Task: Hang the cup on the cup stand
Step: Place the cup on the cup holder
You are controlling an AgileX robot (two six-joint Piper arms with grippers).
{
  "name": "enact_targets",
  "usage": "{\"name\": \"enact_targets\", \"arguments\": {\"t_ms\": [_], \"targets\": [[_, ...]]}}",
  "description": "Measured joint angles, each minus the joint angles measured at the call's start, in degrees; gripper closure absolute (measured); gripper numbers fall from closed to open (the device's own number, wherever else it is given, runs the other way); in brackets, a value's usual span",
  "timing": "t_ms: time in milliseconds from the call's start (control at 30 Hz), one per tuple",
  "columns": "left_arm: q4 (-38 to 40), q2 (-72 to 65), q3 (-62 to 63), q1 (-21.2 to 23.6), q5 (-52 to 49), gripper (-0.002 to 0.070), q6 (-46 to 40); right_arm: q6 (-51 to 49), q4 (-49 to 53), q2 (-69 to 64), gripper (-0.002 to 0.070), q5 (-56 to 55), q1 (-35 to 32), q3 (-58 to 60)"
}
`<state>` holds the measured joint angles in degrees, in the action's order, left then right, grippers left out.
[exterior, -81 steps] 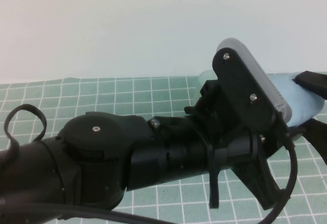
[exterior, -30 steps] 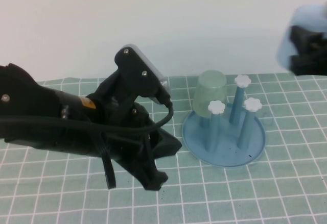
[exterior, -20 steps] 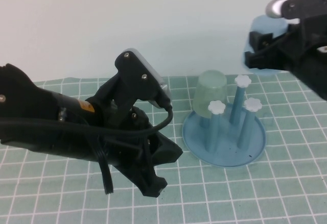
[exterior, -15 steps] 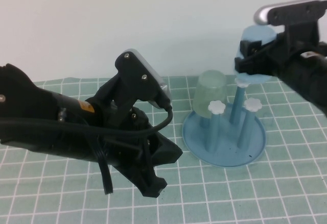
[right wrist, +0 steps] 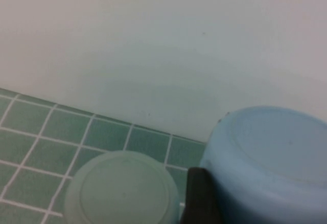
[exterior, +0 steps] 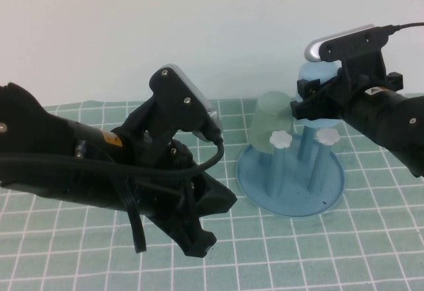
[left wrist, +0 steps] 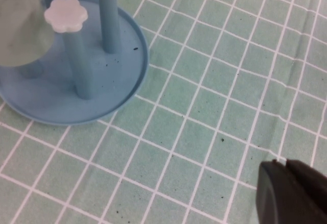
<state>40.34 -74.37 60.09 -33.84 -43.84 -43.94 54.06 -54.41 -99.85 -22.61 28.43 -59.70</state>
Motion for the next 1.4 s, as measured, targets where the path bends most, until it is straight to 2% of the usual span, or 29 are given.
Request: {"name": "enact_targets", "arguments": {"t_ms": [167,600,867,1133,1233,1333,1400], "targets": [[0.0,0.0,0.0,0.0,-0.3,0.0675,0.1,0.3,0.0,0.0,0.0125,0.2,0.0,0.0],[0.0,0.0,0.0,0.0,-1.1,0.0675,0.1,3.7,0.0,1.0,0.0116,1.5,0.0,0.0],[0.0,0.0,0.0,-0.1,-1.9,0.0675,0.7,5.3,0.0,1.4,0.0057,4.0,1.2,0.0],[0.0,0.0,0.0,-0.1,-3.3,0.0675,1.0,10.1,-1.7,1.5,0.0057,3.3,2.7,-0.1],[0.0,0.0,0.0,-0.1,-3.3,0.0675,1.0,17.6,-7.6,2.7,0.0141,2.3,2.7,-0.1],[0.0,0.0,0.0,-0.1,-3.0,0.0675,1.0,26.7,-15.5,6.4,0.0339,0.9,2.7,-0.1],[0.0,0.0,0.0,-0.1,-1.7,0.0676,1.0,32.8,-21.5,10.1,0.0517,0.5,2.7,-0.1]]}}
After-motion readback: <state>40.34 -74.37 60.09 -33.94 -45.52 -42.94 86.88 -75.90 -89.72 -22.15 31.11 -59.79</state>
